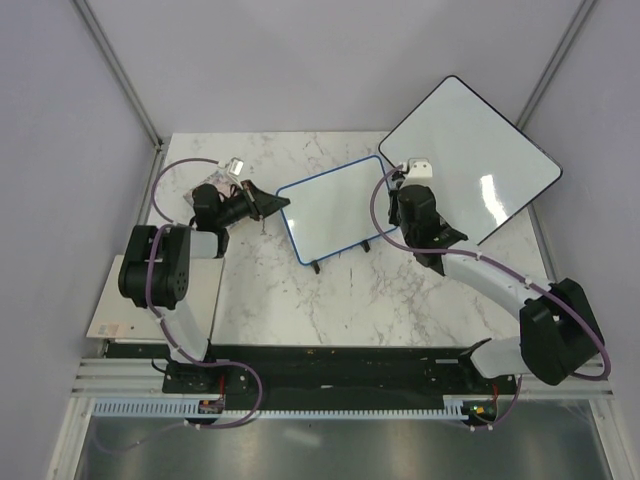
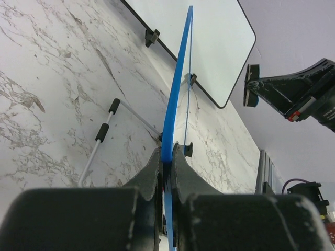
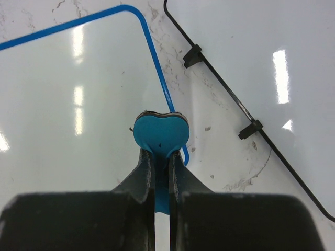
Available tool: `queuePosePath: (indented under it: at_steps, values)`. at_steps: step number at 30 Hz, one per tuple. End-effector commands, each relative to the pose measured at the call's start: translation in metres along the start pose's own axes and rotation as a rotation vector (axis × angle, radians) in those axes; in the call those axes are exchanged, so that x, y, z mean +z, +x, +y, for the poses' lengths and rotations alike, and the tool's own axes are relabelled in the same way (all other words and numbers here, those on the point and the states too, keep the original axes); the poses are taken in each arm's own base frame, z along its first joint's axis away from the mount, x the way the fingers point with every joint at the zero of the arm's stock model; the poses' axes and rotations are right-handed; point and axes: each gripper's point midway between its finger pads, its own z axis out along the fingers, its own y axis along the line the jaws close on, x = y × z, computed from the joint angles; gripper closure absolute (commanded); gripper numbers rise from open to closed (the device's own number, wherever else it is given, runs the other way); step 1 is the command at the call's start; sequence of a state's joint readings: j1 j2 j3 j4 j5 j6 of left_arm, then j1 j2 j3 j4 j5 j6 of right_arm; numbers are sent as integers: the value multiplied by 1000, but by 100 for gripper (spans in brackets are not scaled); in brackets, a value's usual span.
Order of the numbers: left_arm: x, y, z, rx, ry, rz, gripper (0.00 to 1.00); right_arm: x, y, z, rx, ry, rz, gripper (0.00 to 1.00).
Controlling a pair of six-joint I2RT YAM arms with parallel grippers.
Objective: Erase the whiteboard
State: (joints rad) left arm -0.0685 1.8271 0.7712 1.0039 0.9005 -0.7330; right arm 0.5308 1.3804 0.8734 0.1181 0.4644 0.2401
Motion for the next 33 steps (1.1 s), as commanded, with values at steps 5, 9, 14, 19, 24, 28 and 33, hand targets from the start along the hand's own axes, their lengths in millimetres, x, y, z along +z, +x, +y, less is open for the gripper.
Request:
queuePosePath:
  at_steps: [5, 9, 14, 19, 24, 28, 33]
  values:
    - [-11, 38, -16, 43, 34, 156, 98, -21, 41, -14, 11, -4, 95, 100]
    - [-14, 39, -18, 38, 29, 156, 98, -34, 61, -16, 34, -28, 146, 100]
    - [-19, 40, -22, 34, 12, 159, 98, -45, 102, -14, 59, -71, 259, 100]
    - [-24, 36, -23, 54, -26, 154, 98, -50, 146, -10, 73, -91, 396, 100]
    - [-35, 38, -17, 37, -90, 137, 98, -49, 176, -10, 90, -83, 475, 90]
    - [-41, 40, -14, 28, -125, 127, 98, -49, 187, -1, 111, -134, 491, 60]
    - [-44, 40, -13, 22, -139, 117, 98, -49, 177, 4, 149, -167, 427, 31]
